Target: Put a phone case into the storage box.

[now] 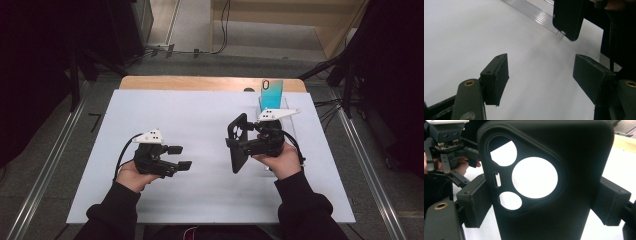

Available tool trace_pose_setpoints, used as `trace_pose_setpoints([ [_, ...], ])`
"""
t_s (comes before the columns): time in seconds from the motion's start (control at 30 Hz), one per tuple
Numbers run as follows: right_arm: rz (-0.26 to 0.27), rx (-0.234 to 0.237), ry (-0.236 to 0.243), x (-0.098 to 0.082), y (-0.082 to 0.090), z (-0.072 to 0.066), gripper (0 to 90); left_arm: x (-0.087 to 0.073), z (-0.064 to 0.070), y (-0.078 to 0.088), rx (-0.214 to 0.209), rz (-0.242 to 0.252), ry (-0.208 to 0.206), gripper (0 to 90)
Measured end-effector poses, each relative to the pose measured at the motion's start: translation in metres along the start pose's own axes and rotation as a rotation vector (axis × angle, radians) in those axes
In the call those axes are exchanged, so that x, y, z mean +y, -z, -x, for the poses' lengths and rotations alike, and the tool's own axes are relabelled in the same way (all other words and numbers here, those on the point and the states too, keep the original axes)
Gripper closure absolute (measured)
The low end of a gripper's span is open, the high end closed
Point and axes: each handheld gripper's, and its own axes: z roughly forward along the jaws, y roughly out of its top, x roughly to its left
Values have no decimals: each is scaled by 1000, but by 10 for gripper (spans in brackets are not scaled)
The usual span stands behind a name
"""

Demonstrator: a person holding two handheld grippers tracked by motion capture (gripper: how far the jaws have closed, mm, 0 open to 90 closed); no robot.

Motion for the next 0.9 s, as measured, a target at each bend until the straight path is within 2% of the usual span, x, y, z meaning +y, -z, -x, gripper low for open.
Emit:
trace_pose_setpoints([
  [0.13,4,-1,1,3,6,4,124,-6,0,5,1,-23,-15,294],
  [0.47,24,-19,-17,10,20,14,124,-23,-3,9,19,-23,-15,294],
  [0.53,28,-31,-19,11,23,16,124,-26,-2,10,23,-21,-20,294],
  [0.7,47,-55,-53,15,30,22,124,-35,-1,13,33,-32,1,294],
  [0.9,76,-132,-85,20,40,32,125,-41,-1,17,37,-28,14,295],
])
